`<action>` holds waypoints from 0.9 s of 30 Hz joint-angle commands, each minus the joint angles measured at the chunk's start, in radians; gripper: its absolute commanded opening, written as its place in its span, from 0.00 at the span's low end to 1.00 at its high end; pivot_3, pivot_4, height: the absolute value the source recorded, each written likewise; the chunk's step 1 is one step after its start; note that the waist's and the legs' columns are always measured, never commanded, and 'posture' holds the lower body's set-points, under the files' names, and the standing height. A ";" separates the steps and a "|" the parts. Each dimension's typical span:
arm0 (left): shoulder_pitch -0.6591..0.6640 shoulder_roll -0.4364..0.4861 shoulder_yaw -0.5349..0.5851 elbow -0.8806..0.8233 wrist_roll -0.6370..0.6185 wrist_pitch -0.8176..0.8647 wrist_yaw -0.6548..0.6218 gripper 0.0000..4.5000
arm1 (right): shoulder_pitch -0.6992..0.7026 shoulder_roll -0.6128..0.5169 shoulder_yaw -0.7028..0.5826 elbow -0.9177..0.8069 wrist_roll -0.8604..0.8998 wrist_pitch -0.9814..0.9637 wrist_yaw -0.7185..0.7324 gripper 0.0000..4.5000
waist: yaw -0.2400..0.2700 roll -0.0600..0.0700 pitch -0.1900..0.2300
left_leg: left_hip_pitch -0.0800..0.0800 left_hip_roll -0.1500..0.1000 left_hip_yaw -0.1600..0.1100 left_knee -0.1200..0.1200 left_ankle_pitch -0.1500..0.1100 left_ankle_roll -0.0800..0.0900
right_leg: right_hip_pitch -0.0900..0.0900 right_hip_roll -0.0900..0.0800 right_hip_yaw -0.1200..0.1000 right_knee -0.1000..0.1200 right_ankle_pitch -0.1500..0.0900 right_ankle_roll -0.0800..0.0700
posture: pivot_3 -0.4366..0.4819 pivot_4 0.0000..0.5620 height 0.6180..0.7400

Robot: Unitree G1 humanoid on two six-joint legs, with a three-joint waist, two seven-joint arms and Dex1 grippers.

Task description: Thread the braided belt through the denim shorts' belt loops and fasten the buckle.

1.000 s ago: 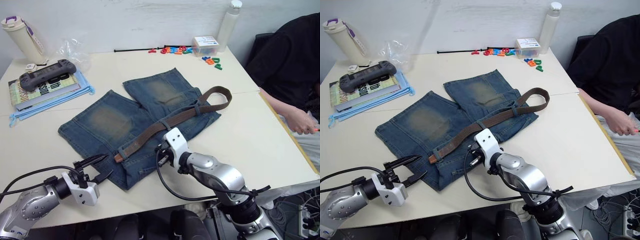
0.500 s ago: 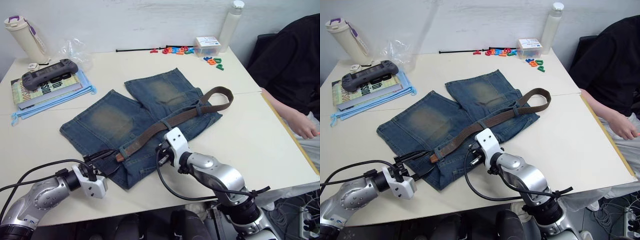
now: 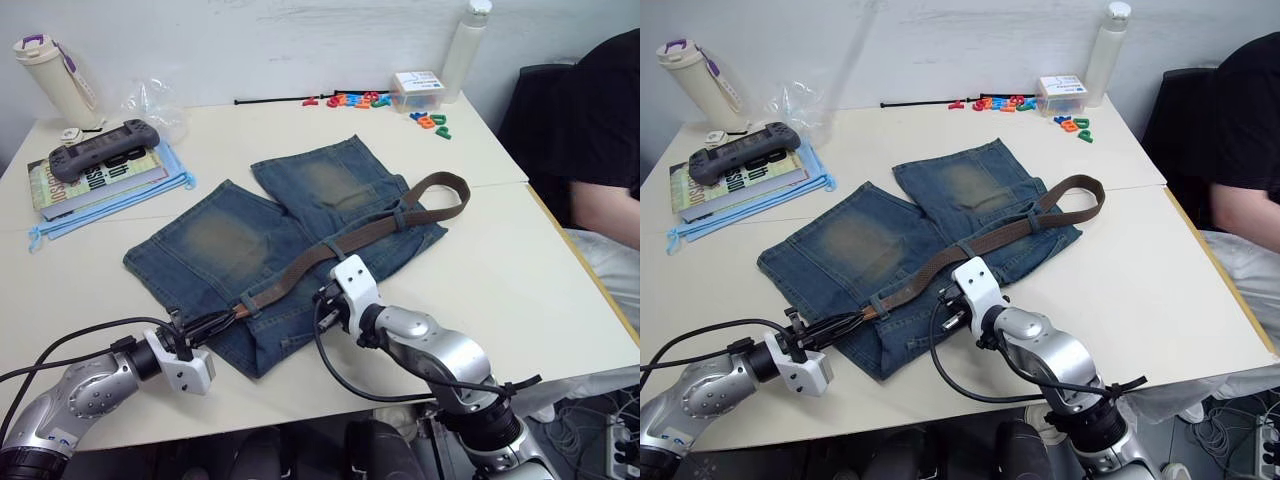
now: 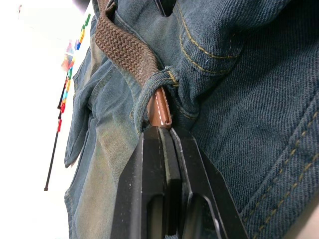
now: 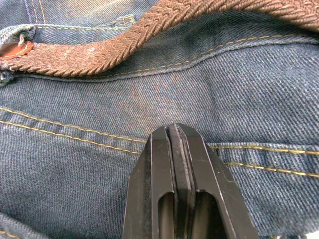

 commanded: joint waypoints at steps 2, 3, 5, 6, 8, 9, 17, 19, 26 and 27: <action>0.039 -0.001 0.002 -0.022 -0.004 -0.008 0.002 0.01 | 0.034 -0.011 0.001 0.070 -0.045 0.059 -0.023 0.00 | 0.000 0.000 0.000 | 0.000 0.000 0.000 0.000 0.000 0.000 | 0.000 0.000 0.000 0.000 0.000 0.000 | 0.48 0.27 0.81; 0.046 0.002 0.006 -0.027 -0.011 -0.007 0.000 0.01 | 0.035 -0.011 0.002 0.070 -0.047 0.058 -0.023 0.00 | -0.001 0.000 0.000 | 0.000 0.000 0.000 0.000 0.000 0.000 | 0.000 0.000 0.000 -0.001 0.000 0.000 | 0.48 0.27 0.81; 0.061 0.007 0.016 -0.037 -0.022 -0.002 -0.002 0.16 | 0.036 -0.010 0.003 0.071 -0.048 0.058 -0.022 0.00 | -0.002 0.000 0.000 | 0.000 0.000 0.000 0.000 0.000 0.000 | 0.000 0.000 0.000 -0.001 0.000 0.000 | 0.48 0.27 0.81; 0.066 0.009 0.020 -0.041 -0.026 0.001 -0.003 0.23 | 0.036 -0.009 0.003 0.071 -0.048 0.058 -0.021 0.00 | -0.002 0.000 0.000 | 0.000 0.000 0.000 0.000 0.000 0.000 | 0.000 0.000 0.000 -0.002 0.000 0.000 | 0.48 0.27 0.81; 0.078 0.011 0.030 -0.047 -0.031 0.004 -0.003 0.42 | 0.035 -0.006 0.004 0.073 -0.050 0.057 -0.022 0.00 | -0.001 0.000 0.000 | -0.001 0.000 0.000 0.000 0.000 0.000 | -0.002 0.000 0.000 -0.001 0.000 0.000 | 0.48 0.27 0.81; 0.083 0.012 0.035 -0.050 -0.032 0.003 -0.002 0.52 | 0.036 -0.005 0.004 0.073 -0.051 0.057 -0.021 0.00 | 0.000 0.000 0.000 | -0.001 0.000 0.000 0.000 0.000 0.000 | -0.002 0.000 -0.001 -0.001 0.000 0.000 | 0.48 0.27 0.81; 0.106 0.015 0.061 -0.061 -0.025 -0.002 0.003 0.98 | 0.037 0.000 0.003 0.077 -0.057 0.055 -0.016 0.00 | -0.002 0.001 0.001 | -0.001 0.000 0.000 0.000 0.000 0.000 | -0.002 0.000 -0.001 -0.002 0.000 0.000 | 0.48 0.27 0.81; 0.085 0.008 0.048 -0.055 -0.019 0.009 0.000 0.98 | 0.035 0.001 0.003 0.079 -0.058 0.054 -0.016 0.00 | -0.001 0.001 0.001 | -0.001 0.000 0.000 0.000 0.000 0.000 | -0.002 0.000 -0.001 -0.002 0.000 0.000 | 0.48 0.27 0.81; 0.010 -0.028 -0.008 -0.016 0.005 0.035 -0.001 0.98 | 0.037 0.000 -0.001 0.078 -0.062 0.055 -0.016 0.00 | 0.000 0.001 0.001 | -0.001 0.000 0.000 -0.001 0.000 0.000 | -0.002 0.000 -0.001 -0.003 0.000 0.000 | 0.48 0.27 0.81; -0.001 -0.032 -0.014 -0.009 0.009 0.037 0.000 0.98 | 0.038 -0.001 -0.002 0.077 -0.063 0.055 -0.017 0.00 | 0.002 0.001 0.001 | -0.001 0.000 0.000 -0.001 0.000 0.000 | -0.002 0.000 -0.001 -0.003 0.000 0.000 | 0.48 0.27 0.81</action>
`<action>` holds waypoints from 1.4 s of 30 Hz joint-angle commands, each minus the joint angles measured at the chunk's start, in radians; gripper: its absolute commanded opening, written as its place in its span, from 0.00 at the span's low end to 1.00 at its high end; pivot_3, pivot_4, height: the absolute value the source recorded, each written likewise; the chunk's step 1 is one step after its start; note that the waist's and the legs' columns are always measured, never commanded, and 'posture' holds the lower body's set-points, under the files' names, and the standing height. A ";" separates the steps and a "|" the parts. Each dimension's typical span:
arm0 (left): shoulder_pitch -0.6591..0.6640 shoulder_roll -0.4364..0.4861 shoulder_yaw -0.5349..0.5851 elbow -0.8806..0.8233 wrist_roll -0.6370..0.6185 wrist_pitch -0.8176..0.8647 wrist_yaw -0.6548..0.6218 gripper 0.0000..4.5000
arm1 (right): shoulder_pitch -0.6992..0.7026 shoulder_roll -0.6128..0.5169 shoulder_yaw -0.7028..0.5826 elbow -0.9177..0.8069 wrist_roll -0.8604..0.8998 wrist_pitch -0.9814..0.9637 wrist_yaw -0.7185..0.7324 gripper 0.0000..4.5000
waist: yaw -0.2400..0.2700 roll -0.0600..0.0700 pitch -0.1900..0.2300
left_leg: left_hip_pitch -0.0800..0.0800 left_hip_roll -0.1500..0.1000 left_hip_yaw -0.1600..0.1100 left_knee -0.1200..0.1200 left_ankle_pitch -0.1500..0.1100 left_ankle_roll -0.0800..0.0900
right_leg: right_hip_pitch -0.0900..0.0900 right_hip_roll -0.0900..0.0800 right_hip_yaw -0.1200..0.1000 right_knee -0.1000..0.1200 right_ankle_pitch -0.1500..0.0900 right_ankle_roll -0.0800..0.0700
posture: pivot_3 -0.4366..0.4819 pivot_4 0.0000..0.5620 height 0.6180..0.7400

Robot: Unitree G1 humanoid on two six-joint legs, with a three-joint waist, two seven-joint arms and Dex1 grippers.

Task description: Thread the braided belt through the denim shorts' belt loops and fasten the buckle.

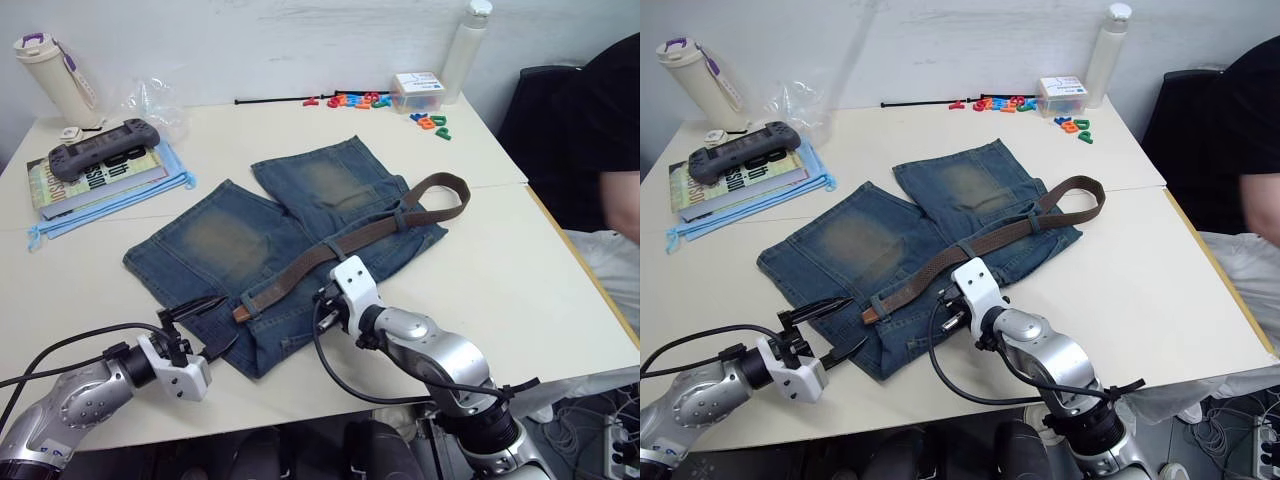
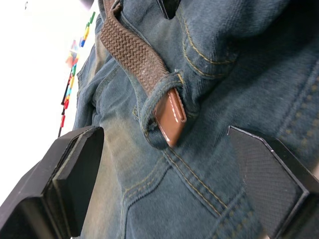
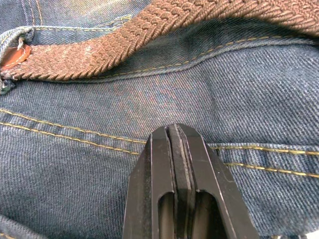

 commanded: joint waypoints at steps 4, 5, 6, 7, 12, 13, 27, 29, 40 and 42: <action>-0.073 -0.037 -0.059 0.061 0.031 0.015 0.002 0.98 | 0.036 -0.014 -0.004 0.075 -0.041 0.060 -0.021 0.00 | 0.001 -0.001 0.000 | 0.000 0.000 0.000 0.000 0.000 0.000 | 0.000 0.000 0.000 0.000 0.000 0.000 | 0.48 0.27 0.81; -0.070 -0.036 -0.060 0.058 0.027 0.015 -0.001 0.98 | 0.037 -0.015 -0.005 0.073 -0.041 0.062 -0.021 0.00 | 0.001 -0.001 0.000 | 0.000 0.000 0.000 0.000 0.000 0.000 | 0.000 0.000 0.000 0.000 0.000 0.000 | 0.48 0.27 0.81; -0.068 -0.035 -0.061 0.056 0.024 0.014 -0.003 0.98 | 0.037 -0.015 -0.006 0.072 -0.041 0.062 -0.022 0.00 | 0.001 -0.001 -0.001 | 0.000 0.000 0.000 0.000 0.000 0.000 | 0.000 0.000 0.000 0.000 0.000 0.000 | 0.48 0.27 0.81; -0.067 -0.034 -0.061 0.055 0.022 0.012 -0.004 0.98 | 0.038 -0.015 -0.005 0.072 -0.042 0.062 -0.023 0.00 | 0.001 -0.001 -0.001 | 0.000 0.000 0.000 0.000 0.000 0.000 | 0.000 0.000 0.000 0.000 0.000 0.000 | 0.48 0.27 0.81; -0.057 -0.027 -0.058 0.054 0.016 0.006 -0.002 0.81 | 0.038 -0.016 -0.004 0.072 -0.043 0.061 -0.022 0.00 | 0.001 -0.001 0.000 | 0.000 0.000 0.000 0.000 0.000 0.000 | 0.000 0.000 0.000 0.000 0.000 0.001 | 0.48 0.27 0.81; -0.053 -0.025 -0.056 0.051 0.014 0.006 -0.002 0.74 | 0.037 -0.016 -0.004 0.072 -0.043 0.060 -0.021 0.00 | 0.001 -0.001 0.000 | 0.000 0.000 0.000 0.000 0.000 0.000 | 0.000 0.000 0.000 0.000 0.000 0.001 | 0.48 0.27 0.81; -0.004 -0.014 -0.022 0.018 0.022 0.013 0.002 0.01 | 0.035 -0.009 -0.003 0.077 -0.042 0.057 -0.018 0.00 | 0.000 0.002 -0.001 | 0.000 0.000 0.000 -0.001 0.000 0.000 | 0.000 0.000 0.000 -0.003 0.001 0.001 | 0.48 0.27 0.81; 0.013 -0.010 -0.012 0.011 0.018 0.008 0.004 0.01 | 0.035 -0.007 -0.003 0.079 -0.043 0.056 -0.018 0.00 | -0.002 0.002 -0.001 | 0.000 0.000 0.000 -0.001 0.000 0.000 | 0.000 0.000 0.000 -0.003 0.001 0.001 | 0.48 0.27 0.81; 0.182 0.033 0.117 -0.024 -0.022 -0.025 0.010 0.01 | 0.032 -0.002 0.002 0.094 -0.045 0.044 -0.013 0.00 | -0.007 0.003 0.000 | -0.001 0.001 0.000 -0.003 0.000 0.000 | 0.000 0.000 -0.001 -0.004 0.001 0.001 | 0.48 0.27 0.81; 0.219 0.049 0.159 -0.004 -0.025 -0.046 0.019 0.01 | 0.032 -0.001 0.003 0.094 -0.045 0.043 -0.012 0.00 | -0.007 0.004 0.000 | -0.001 0.001 0.000 -0.003 0.000 0.000 | -0.001 0.000 -0.001 -0.005 0.001 0.001 | 0.48 0.27 0.81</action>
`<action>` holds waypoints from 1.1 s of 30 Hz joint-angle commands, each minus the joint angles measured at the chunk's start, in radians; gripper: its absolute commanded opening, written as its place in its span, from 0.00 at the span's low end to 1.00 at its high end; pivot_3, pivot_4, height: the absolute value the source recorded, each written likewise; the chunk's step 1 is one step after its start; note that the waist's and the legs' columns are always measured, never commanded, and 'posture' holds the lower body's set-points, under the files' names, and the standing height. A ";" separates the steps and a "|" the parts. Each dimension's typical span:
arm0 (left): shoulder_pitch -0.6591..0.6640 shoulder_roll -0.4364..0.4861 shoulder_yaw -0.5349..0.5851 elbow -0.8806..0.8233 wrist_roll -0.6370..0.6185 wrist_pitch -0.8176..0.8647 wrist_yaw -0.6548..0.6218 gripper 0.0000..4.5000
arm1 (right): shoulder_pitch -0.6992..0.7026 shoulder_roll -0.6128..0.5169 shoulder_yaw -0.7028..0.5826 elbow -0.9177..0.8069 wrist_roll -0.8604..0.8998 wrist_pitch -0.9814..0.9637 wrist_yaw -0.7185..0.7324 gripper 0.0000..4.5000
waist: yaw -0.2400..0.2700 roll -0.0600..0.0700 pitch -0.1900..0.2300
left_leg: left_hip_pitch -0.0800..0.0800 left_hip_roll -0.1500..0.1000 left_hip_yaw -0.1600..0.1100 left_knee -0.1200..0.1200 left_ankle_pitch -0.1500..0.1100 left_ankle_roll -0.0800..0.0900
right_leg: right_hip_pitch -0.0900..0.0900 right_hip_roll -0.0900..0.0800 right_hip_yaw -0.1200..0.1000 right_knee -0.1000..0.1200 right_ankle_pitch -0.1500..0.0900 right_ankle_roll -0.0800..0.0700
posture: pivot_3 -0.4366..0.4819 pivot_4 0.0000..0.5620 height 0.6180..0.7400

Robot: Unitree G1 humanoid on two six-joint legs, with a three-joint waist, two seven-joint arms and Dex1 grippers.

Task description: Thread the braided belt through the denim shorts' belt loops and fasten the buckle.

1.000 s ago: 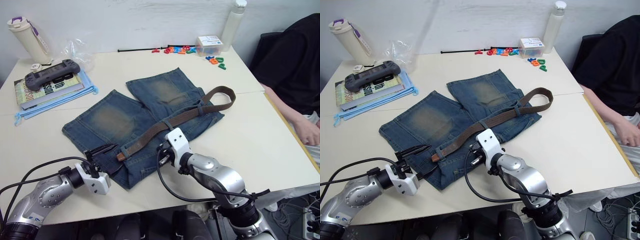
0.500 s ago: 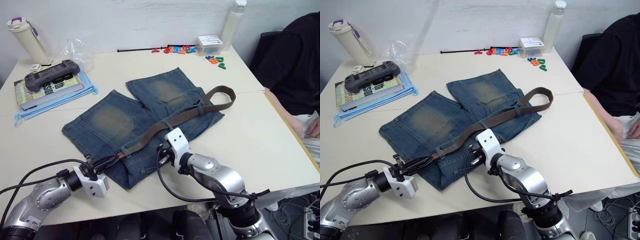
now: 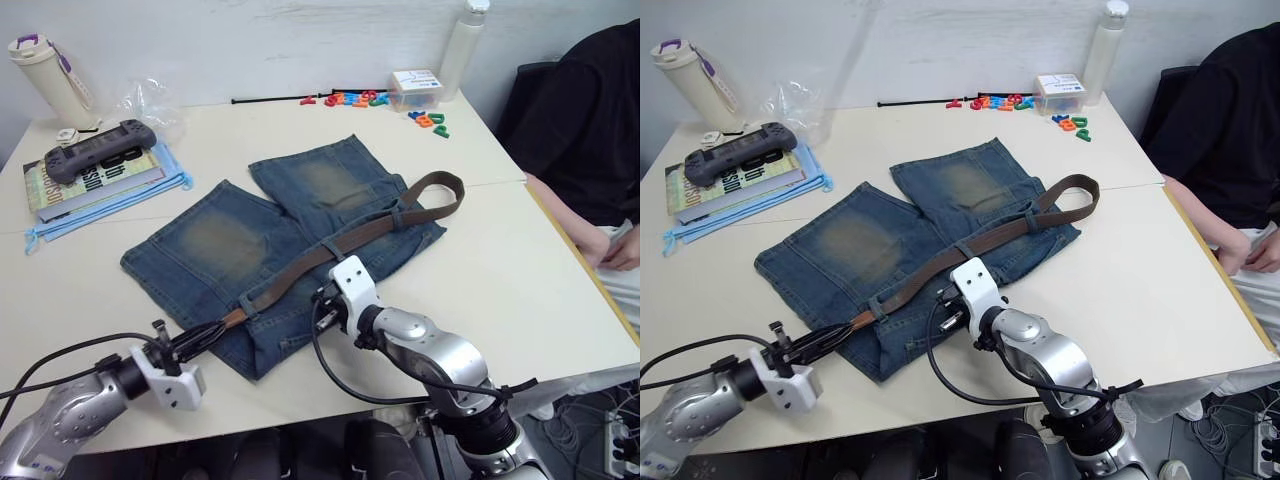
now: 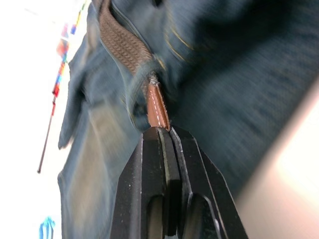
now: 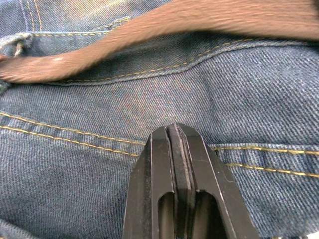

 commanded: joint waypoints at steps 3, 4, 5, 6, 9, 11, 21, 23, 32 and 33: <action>0.144 0.082 0.164 0.160 0.022 -0.121 0.058 0.01 | 0.028 -0.012 0.002 0.097 -0.041 0.040 -0.012 0.00 | 0.000 0.001 0.001 | 0.000 0.000 0.000 0.000 0.000 0.000 | 0.000 0.000 0.000 0.000 0.000 0.000 | 0.48 0.27 0.81; 0.165 0.096 0.185 0.204 0.034 -0.146 0.073 0.01 | 0.027 -0.012 0.002 0.098 -0.041 0.040 -0.012 0.00 | 0.000 0.001 0.001 | 0.000 0.000 0.000 0.000 0.000 0.000 | 0.000 0.000 0.000 -0.001 0.000 0.000 | 0.48 0.27 0.81; 0.190 0.122 0.211 0.278 0.067 -0.174 0.107 0.01 | 0.024 -0.011 0.001 0.099 -0.041 0.040 -0.012 0.00 | -0.001 0.000 0.001 | 0.000 0.000 0.000 -0.001 0.000 0.000 | 0.000 0.000 0.000 -0.001 0.000 0.000 | 0.48 0.27 0.81; 0.210 0.145 0.233 0.340 0.093 -0.193 0.140 0.01 | 0.022 -0.010 -0.001 0.098 -0.040 0.041 -0.011 0.00 | 0.000 0.000 0.001 | 0.000 0.000 0.000 -0.001 0.000 0.000 | 0.000 0.000 0.000 -0.002 0.000 -0.001 | 0.48 0.27 0.81; 0.261 0.219 0.275 0.505 0.163 -0.229 0.236 0.01 | 0.011 -0.010 -0.006 0.101 -0.039 0.041 -0.008 0.00 | -0.008 -0.004 0.001 | 0.000 0.002 0.000 -0.002 -0.001 -0.001 | 0.000 0.001 -0.001 -0.004 0.001 -0.002 | 0.48 0.27 0.81; 0.278 0.287 0.272 0.646 0.238 -0.256 0.355 0.01 | 0.003 -0.012 -0.009 0.102 -0.040 0.041 -0.003 0.00 | -0.014 -0.005 0.001 | 0.000 0.002 0.000 -0.005 -0.001 -0.002 | -0.002 0.001 -0.004 -0.006 0.001 -0.002 | 0.48 0.27 0.81; 0.228 0.496 0.053 1.079 0.383 -0.181 0.832 0.01 | -0.050 -0.001 -0.024 0.109 -0.034 0.046 0.016 0.00 | -0.017 -0.009 0.001 | -0.001 0.003 0.001 -0.010 -0.001 -0.002 | -0.003 0.001 -0.006 -0.010 0.003 -0.003 | 0.48 0.27 0.81; 0.204 0.501 0.015 1.088 0.369 -0.201 0.843 0.01 | -0.057 -0.001 -0.026 0.113 -0.035 0.045 0.019 0.00 | -0.016 -0.011 0.001 | -0.002 0.002 0.001 -0.010 -0.001 -0.003 | -0.004 0.001 -0.006 -0.010 0.003 -0.003 | 0.48 0.27 0.81; 0.085 0.452 0.011 1.072 0.058 -0.350 0.600 0.49 | -0.085 0.003 -0.067 0.103 -0.027 0.045 0.027 0.14 | -0.014 -0.014 0.001 | -0.002 0.002 0.001 -0.011 -0.002 -0.003 | -0.004 0.000 -0.008 -0.011 0.003 -0.004 | 0.48 0.27 0.81; 0.072 0.441 0.020 1.061 -0.026 -0.356 0.521 0.58 | -0.088 -0.004 -0.076 0.092 -0.021 0.051 0.034 0.20 | -0.015 -0.014 0.002 | -0.002 0.002 0.001 -0.011 -0.002 -0.003 | -0.004 0.000 -0.008 -0.011 0.003 -0.004 | 0.48 0.27 0.81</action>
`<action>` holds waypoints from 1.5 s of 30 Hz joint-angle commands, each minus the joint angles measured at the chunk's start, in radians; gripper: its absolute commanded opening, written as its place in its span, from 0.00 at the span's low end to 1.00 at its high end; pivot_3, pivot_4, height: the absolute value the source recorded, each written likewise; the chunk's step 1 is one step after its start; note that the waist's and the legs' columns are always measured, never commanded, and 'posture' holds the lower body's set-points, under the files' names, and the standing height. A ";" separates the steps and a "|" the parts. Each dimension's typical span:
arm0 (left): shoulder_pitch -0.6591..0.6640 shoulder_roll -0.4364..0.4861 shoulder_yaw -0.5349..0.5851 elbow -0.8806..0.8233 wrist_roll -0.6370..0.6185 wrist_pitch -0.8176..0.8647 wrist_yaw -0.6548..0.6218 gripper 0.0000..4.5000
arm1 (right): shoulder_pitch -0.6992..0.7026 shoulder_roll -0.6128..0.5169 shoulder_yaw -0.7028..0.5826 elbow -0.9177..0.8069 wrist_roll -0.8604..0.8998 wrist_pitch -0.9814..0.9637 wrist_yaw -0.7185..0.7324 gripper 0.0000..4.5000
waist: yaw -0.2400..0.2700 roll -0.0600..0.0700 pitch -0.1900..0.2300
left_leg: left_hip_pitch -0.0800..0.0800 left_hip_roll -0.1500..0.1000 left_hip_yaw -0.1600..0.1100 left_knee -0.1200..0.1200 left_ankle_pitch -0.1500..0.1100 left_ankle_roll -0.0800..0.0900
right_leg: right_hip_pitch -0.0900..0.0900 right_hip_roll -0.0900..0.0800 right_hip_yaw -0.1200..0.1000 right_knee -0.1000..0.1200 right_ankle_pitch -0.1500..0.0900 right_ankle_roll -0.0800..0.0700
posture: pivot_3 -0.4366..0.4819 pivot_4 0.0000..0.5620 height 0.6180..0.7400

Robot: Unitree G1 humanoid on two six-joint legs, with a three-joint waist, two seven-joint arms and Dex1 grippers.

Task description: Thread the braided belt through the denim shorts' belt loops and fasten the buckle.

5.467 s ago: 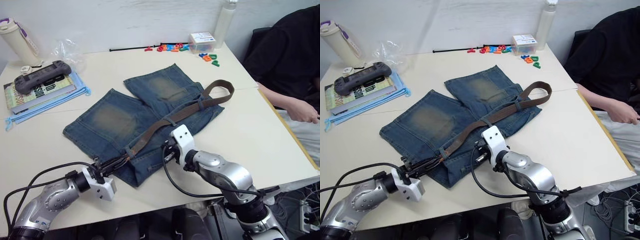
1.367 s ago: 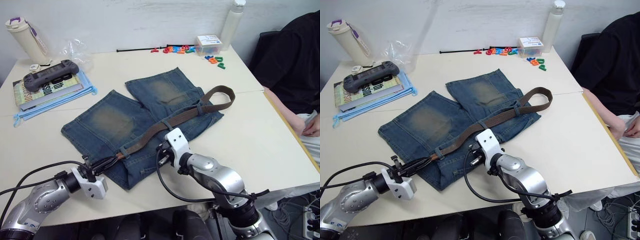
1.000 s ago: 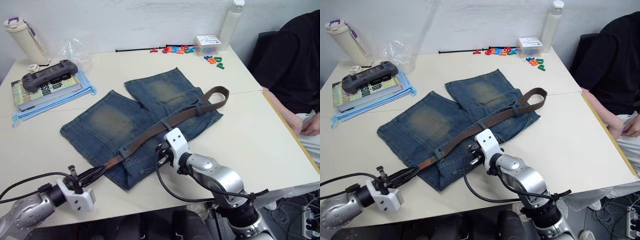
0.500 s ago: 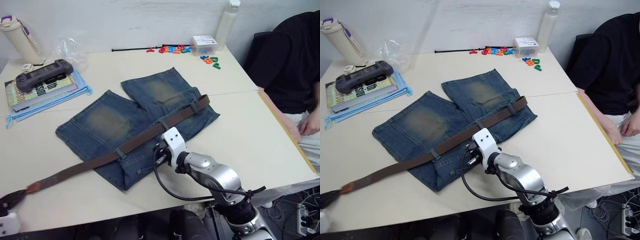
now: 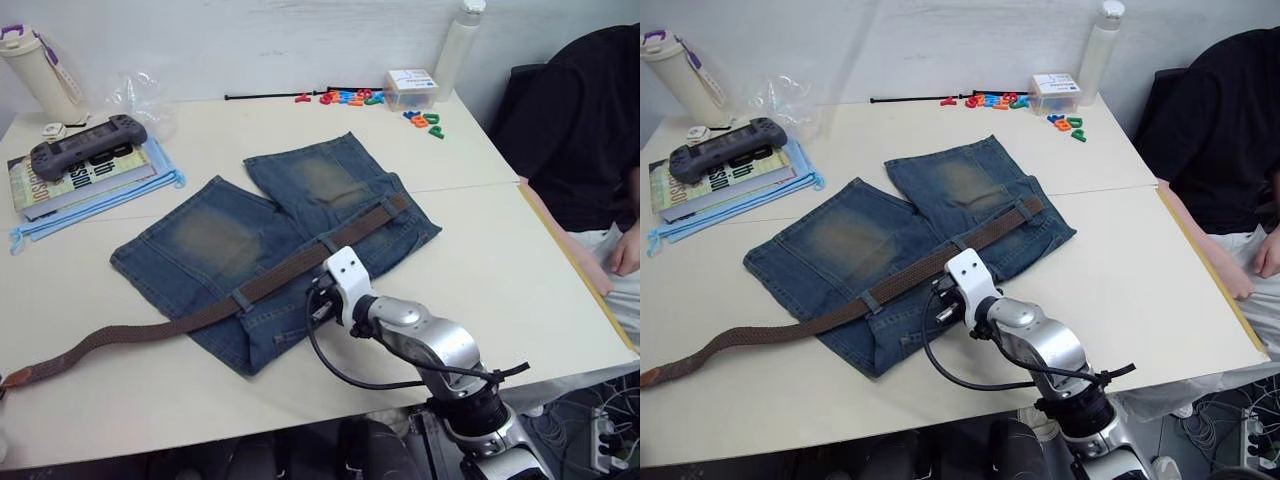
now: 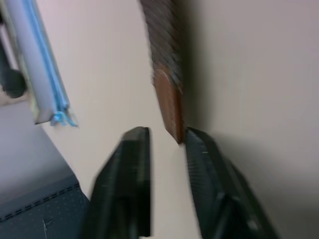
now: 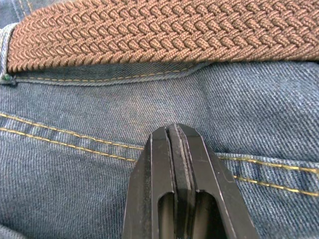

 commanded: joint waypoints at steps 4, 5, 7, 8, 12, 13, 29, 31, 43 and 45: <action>0.042 -0.044 0.012 -0.274 -0.702 0.110 -0.649 0.86 | -0.016 -0.061 -0.111 -0.055 0.032 0.080 0.036 0.57 | 0.004 0.002 0.001 | -0.001 0.000 0.000 0.000 0.000 -0.001 | 0.000 -0.001 -0.002 -0.002 0.000 0.000 | 0.48 0.27 0.81; 0.073 -0.036 0.019 -0.371 -0.809 0.165 -0.751 0.86 | -0.022 -0.069 -0.132 -0.078 0.050 0.096 0.048 0.68 | 0.004 0.000 0.002 | -0.001 0.000 0.000 0.000 0.001 -0.001 | 0.000 -0.002 -0.003 -0.002 0.000 0.000 | 0.48 0.27 0.81; 0.107 -0.019 0.068 -0.578 -0.981 0.316 -0.910 0.86 | -0.038 -0.098 -0.192 -0.153 0.123 0.158 0.099 0.87 | 0.004 0.002 0.004 | -0.003 -0.001 -0.001 0.001 0.002 -0.004 | 0.000 -0.003 -0.004 -0.002 0.000 0.000 | 0.48 0.27 0.81; 0.114 -0.008 0.091 -0.685 -1.048 0.396 -0.967 0.86 | -0.048 -0.107 -0.230 -0.185 0.164 0.187 0.122 0.94 | 0.005 0.002 0.004 | -0.004 -0.001 -0.001 0.003 0.003 -0.006 | 0.000 -0.003 -0.004 -0.002 0.000 0.000 | 0.48 0.27 0.81; 0.131 -0.013 0.135 -1.017 -1.165 0.645 -1.103 0.86 | -0.079 -0.160 -0.319 -0.250 0.249 0.241 0.181 0.94 | -0.005 0.006 0.007 | -0.016 -0.001 -0.003 0.013 0.004 -0.002 | 0.000 -0.002 -0.006 0.001 0.001 0.002 | 0.48 0.27 0.81; 0.132 -0.021 0.140 -1.082 -1.173 0.694 -1.123 0.86 | -0.084 -0.173 -0.333 -0.260 0.265 0.247 0.194 0.94 | -0.007 0.006 0.008 | -0.015 -0.001 -0.002 0.014 0.005 0.002 | 0.000 -0.002 -0.007 0.001 0.002 0.003 | 0.48 0.27 0.81; -0.402 -0.395 -0.344 -1.535 -0.832 1.190 -1.125 0.86 | -0.139 -0.702 0.017 0.298 -0.445 -0.848 0.370 0.94 | 0.004 0.012 0.028 | -0.012 -0.005 0.007 0.018 0.011 0.006 | 0.000 0.000 -0.006 0.009 0.003 0.012 | 0.48 0.27 0.81; -0.421 -0.418 -0.374 -1.538 -0.826 1.242 -1.158 0.86 | -0.181 -0.714 0.053 0.413 -0.531 -0.957 0.365 0.94 | 0.003 0.012 0.028 | -0.012 -0.004 0.009 0.020 0.012 0.006 | -0.001 0.000 -0.006 0.010 0.003 0.012 | 0.48 0.27 0.81; -0.491 -0.472 -0.457 -1.446 -0.603 1.296 -1.224 0.74 | -0.314 -0.594 0.092 0.801 -0.737 -1.208 0.293 0.90 | 0.016 0.010 0.027 | -0.009 0.000 0.007 0.034 0.011 0.006 | 0.005 0.000 0.001 0.017 0.006 0.009 | 0.48 0.27 0.81; -0.498 -0.478 -0.462 -1.433 -0.579 1.298 -1.229 0.59 | -0.311 -0.583 0.086 0.823 -0.745 -1.219 0.292 0.77 | 0.016 0.010 0.027 | -0.004 0.001 0.008 0.033 0.011 0.006 | 0.009 0.000 0.002 0.017 0.006 0.009 | 0.48 0.27 0.81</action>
